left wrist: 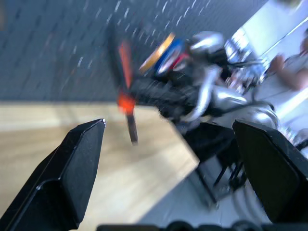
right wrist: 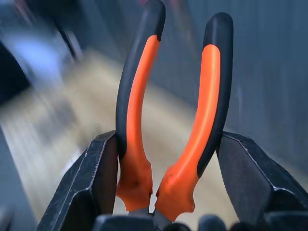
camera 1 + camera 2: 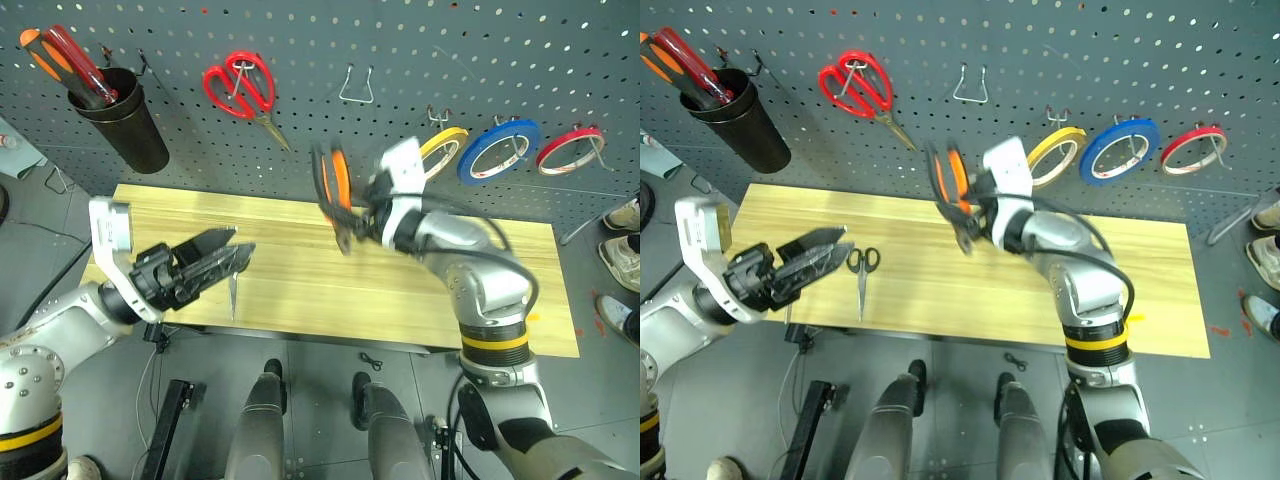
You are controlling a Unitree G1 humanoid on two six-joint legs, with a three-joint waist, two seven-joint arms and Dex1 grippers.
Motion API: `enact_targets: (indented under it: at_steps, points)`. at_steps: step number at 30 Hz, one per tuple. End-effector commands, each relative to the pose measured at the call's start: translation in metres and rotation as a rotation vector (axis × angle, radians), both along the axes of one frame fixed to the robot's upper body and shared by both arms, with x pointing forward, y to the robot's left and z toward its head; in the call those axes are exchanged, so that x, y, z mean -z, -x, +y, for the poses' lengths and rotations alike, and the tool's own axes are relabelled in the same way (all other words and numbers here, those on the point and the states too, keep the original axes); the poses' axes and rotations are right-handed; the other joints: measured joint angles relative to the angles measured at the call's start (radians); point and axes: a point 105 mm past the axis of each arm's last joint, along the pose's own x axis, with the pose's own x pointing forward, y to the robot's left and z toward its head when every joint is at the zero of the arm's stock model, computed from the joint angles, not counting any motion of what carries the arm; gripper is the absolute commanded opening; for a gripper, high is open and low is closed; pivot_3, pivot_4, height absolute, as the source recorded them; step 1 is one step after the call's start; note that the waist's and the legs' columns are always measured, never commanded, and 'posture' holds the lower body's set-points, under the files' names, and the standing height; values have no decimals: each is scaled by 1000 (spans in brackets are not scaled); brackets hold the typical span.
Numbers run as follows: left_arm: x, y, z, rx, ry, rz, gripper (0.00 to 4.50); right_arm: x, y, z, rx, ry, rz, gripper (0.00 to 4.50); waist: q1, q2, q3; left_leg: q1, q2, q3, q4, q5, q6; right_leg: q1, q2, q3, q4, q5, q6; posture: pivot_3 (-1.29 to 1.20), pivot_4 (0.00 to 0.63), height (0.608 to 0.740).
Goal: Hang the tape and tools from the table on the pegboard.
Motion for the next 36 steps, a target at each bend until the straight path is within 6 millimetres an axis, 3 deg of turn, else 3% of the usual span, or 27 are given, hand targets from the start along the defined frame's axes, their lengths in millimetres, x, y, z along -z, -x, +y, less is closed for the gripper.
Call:
enact_targets:
  at_steps: [1, 4, 11, 20, 36]
  points:
    - [-34, -6, 1, -23, 107, -87, 4500, -66, 19, -2, 42, -108, -323, 2759, 1, 0, 0, 0, 0, 0, 1, 0, 0, 1, 0, 0, 0, 0, 1, 177, 366, 740]
    - [-61, -19, 3, -52, 190, -150, 4500, -102, 12, -7, 144, -158, -513, 2759, 5, 0, 0, -1, 0, 0, 5, 0, -1, 2, 0, 0, -1, 2, 2, 178, 365, 740]
    - [-82, -35, -2, -84, 248, -212, 4500, -124, -22, -21, 331, -194, -696, 2759, 6, -1, 0, -2, -3, 0, 5, 1, -2, 4, -2, 0, -4, 8, -3, 189, 358, 740]
    - [-83, -36, -6, -95, 245, -225, 4500, -113, -40, -29, 391, -197, -757, 2759, 3, -1, 0, -2, -2, 0, 0, 3, -4, 3, -2, 0, -4, 8, -4, 221, 361, 740]
    - [-79, -34, -9, -86, 225, -208, 4500, -65, -63, -25, 399, -149, -599, 2759, 7, -1, 0, -1, -3, -1, -1, 5, -7, 3, -2, -1, -3, 8, -4, 227, 365, 740]
